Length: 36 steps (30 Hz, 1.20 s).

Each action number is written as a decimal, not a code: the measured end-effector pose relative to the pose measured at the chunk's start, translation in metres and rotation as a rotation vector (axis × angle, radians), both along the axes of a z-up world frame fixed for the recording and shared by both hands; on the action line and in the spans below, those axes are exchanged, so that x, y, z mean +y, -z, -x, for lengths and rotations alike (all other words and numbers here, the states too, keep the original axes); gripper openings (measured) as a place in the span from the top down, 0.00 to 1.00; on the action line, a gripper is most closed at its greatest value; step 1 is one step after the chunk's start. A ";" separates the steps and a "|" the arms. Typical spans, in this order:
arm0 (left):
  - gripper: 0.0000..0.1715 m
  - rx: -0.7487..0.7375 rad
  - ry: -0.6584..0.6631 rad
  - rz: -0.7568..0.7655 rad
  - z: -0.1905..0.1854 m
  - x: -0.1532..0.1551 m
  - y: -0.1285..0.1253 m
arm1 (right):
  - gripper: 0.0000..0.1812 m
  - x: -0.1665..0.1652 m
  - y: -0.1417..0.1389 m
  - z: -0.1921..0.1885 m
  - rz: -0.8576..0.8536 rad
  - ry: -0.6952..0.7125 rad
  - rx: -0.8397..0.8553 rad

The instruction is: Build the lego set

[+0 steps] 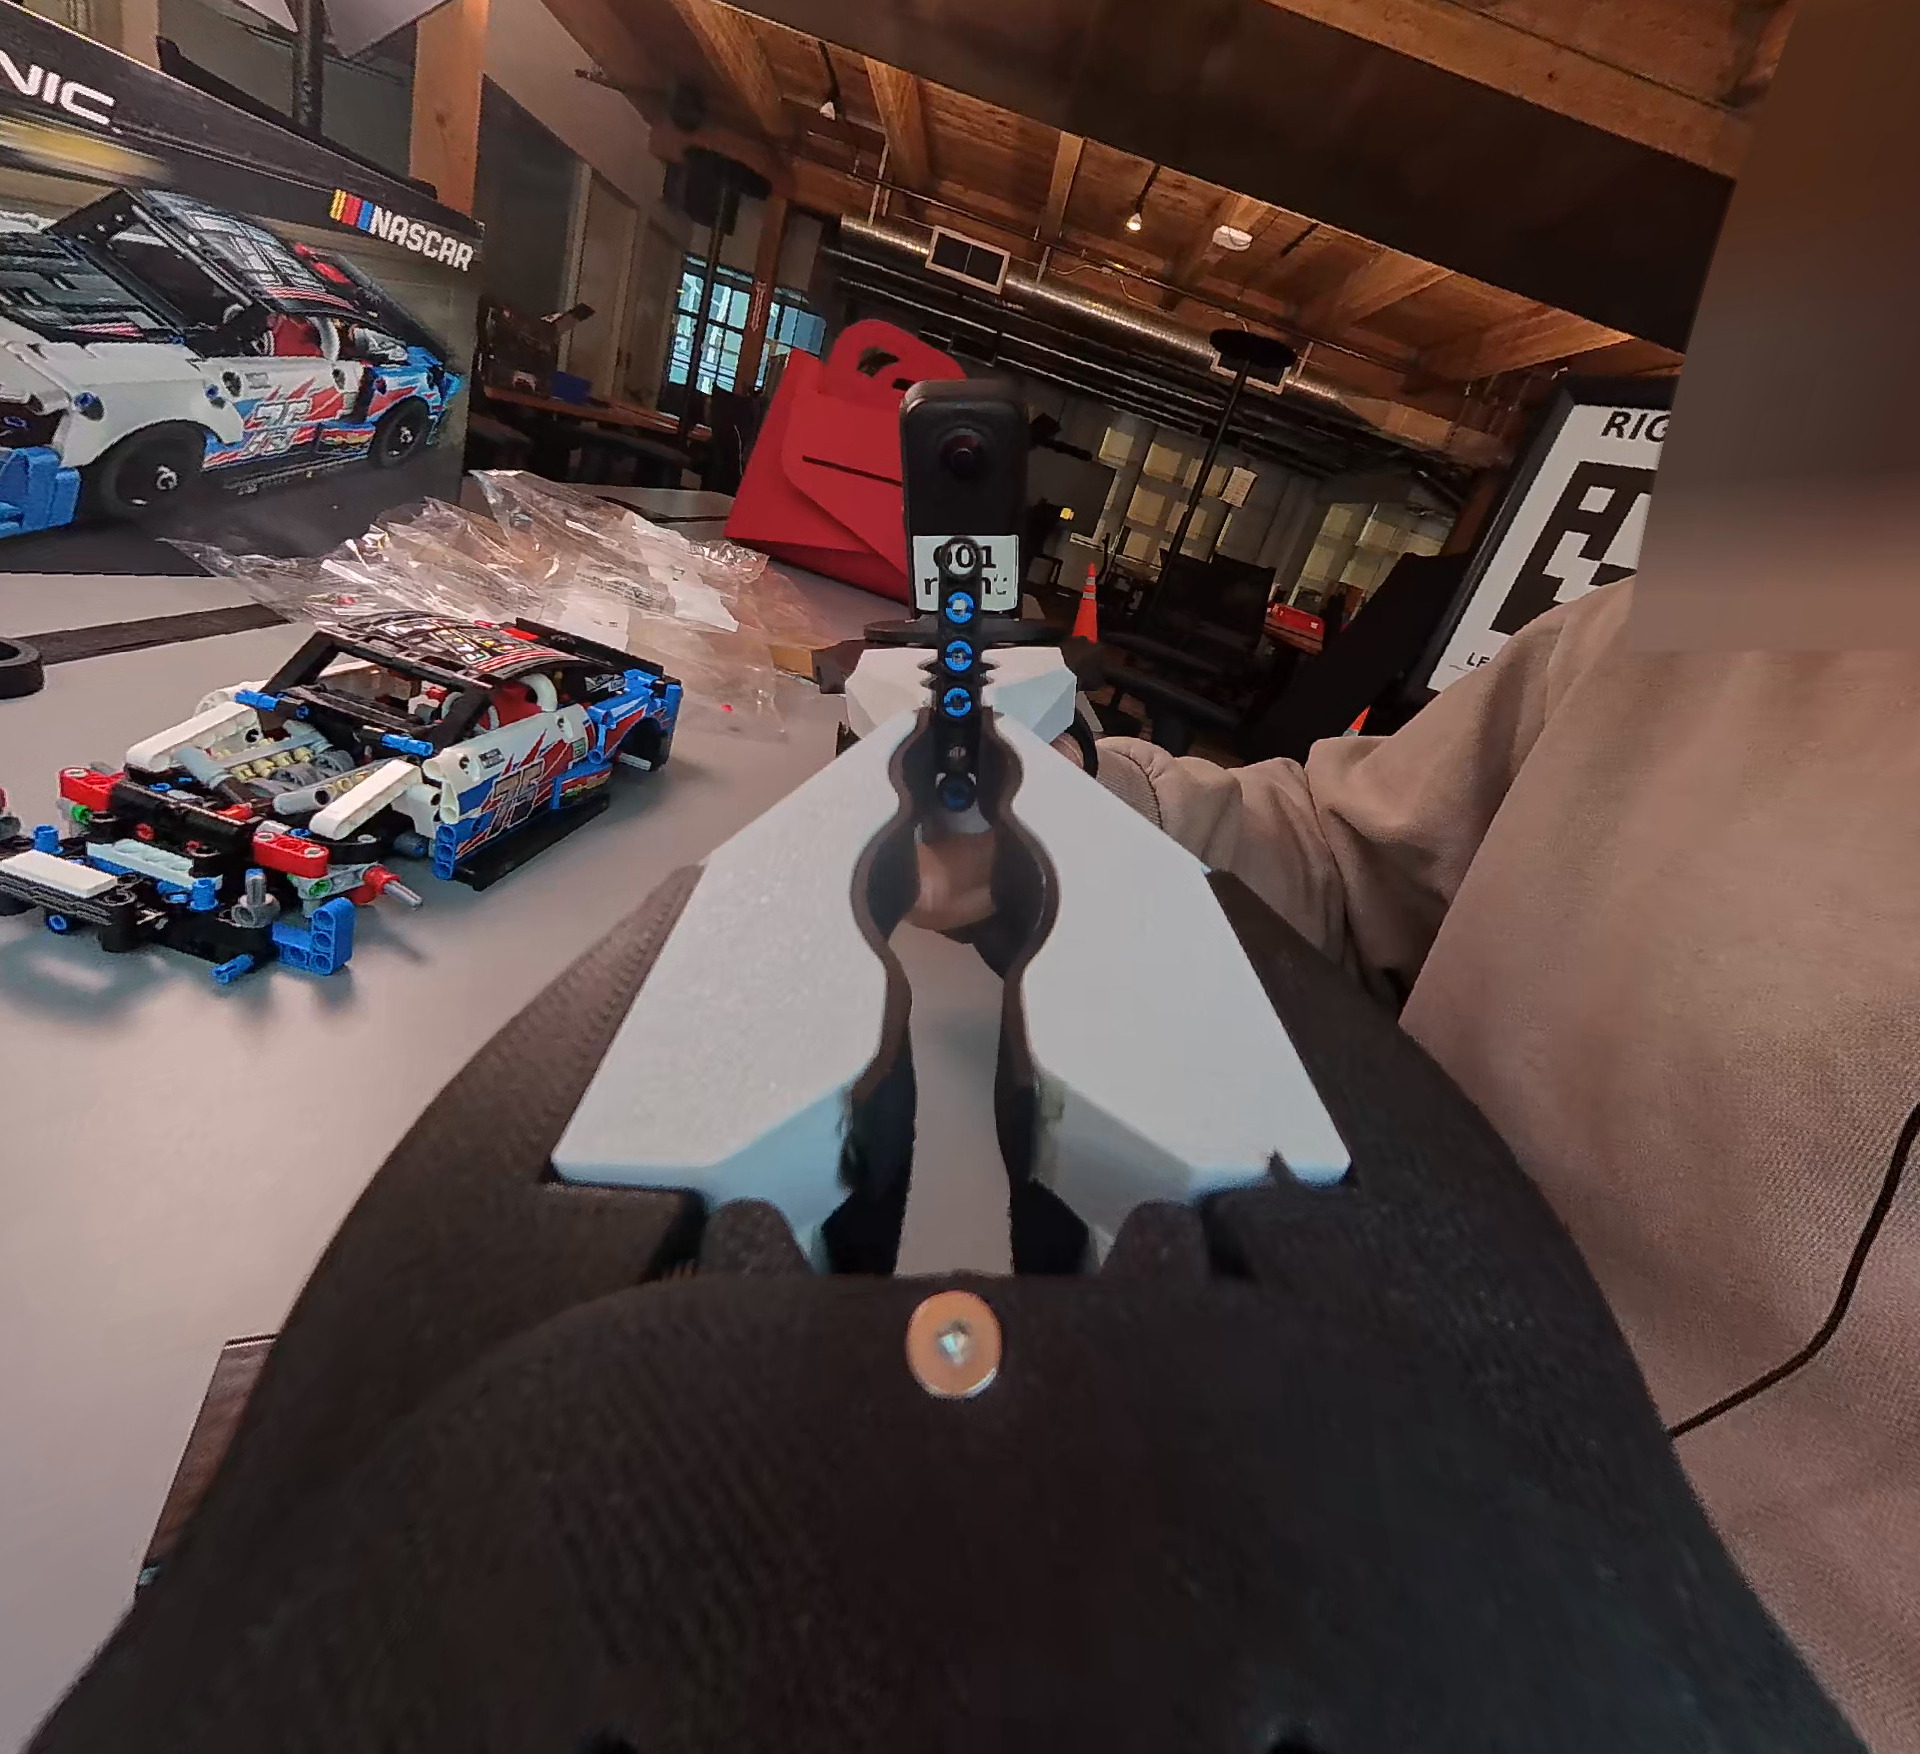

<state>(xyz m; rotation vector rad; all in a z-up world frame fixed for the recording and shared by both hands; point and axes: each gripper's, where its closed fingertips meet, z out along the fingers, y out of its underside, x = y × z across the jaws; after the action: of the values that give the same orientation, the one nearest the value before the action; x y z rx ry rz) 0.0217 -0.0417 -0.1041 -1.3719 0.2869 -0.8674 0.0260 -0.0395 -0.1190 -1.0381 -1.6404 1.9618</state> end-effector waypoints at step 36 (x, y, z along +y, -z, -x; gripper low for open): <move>0.97 -0.368 -0.003 0.401 0.040 0.035 0.053 | 0.90 0.049 0.039 0.029 -0.555 0.469 -0.053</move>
<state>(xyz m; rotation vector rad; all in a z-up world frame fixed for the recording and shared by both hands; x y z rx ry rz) -0.0178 -0.0071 -0.1568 -1.5410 -0.1836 -1.1968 -0.0034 0.0094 -0.1577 -1.1153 -1.6393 1.1033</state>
